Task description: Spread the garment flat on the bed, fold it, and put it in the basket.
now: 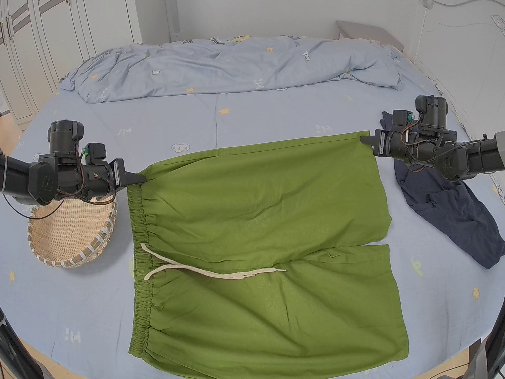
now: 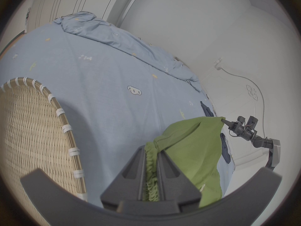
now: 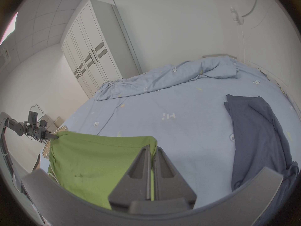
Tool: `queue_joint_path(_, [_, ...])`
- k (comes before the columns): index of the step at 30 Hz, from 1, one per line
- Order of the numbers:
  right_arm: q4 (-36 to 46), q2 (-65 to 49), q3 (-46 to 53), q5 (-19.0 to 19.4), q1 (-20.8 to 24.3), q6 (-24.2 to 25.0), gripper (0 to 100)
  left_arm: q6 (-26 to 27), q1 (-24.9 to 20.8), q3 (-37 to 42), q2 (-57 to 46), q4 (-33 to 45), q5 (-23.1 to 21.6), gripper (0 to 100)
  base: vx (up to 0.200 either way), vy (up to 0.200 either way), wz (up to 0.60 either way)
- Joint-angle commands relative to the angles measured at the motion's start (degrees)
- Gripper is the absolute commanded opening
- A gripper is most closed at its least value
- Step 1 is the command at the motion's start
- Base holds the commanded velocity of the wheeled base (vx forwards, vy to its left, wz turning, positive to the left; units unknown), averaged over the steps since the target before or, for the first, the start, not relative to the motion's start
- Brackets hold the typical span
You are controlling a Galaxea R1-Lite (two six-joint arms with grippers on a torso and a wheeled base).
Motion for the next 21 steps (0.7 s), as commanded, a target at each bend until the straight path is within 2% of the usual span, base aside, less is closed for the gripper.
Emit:
queue_joint_path(1, [-0.3,3.2,-1.6,-0.7,0.2,-0.1,0,-0.1,0.5,-1.1,2.0,0.0,0.0,0,0.0,0.0,0.0])
queue_joint_path(21, [-0.3,9.5,-10.7,-1.3,0.9,0.3,0,-0.1,1.7,-3.2,4.7,0.0,0.1,0,0.0,0.0,0.0])
